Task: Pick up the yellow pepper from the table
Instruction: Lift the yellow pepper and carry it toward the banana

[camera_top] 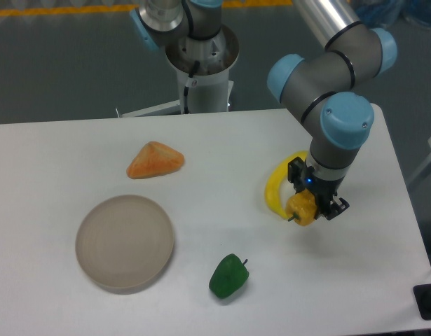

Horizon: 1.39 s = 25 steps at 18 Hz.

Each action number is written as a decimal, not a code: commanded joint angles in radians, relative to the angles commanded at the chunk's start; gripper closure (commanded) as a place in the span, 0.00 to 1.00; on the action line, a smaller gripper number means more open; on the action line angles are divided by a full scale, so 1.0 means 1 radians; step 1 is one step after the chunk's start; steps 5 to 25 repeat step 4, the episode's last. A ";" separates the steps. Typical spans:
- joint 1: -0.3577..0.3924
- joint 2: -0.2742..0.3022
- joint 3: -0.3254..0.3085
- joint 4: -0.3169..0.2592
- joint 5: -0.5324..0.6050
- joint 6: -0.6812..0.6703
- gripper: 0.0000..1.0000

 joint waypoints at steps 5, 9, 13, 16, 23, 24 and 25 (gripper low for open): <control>0.000 0.000 0.000 -0.002 0.015 0.008 0.76; 0.000 0.000 0.000 -0.002 0.015 0.008 0.76; 0.000 0.000 0.000 -0.002 0.015 0.008 0.76; 0.000 0.000 0.000 -0.002 0.015 0.008 0.76; 0.000 0.000 0.000 -0.002 0.015 0.008 0.76; 0.000 0.000 0.000 -0.002 0.015 0.008 0.76; 0.000 0.000 0.000 -0.002 0.015 0.008 0.76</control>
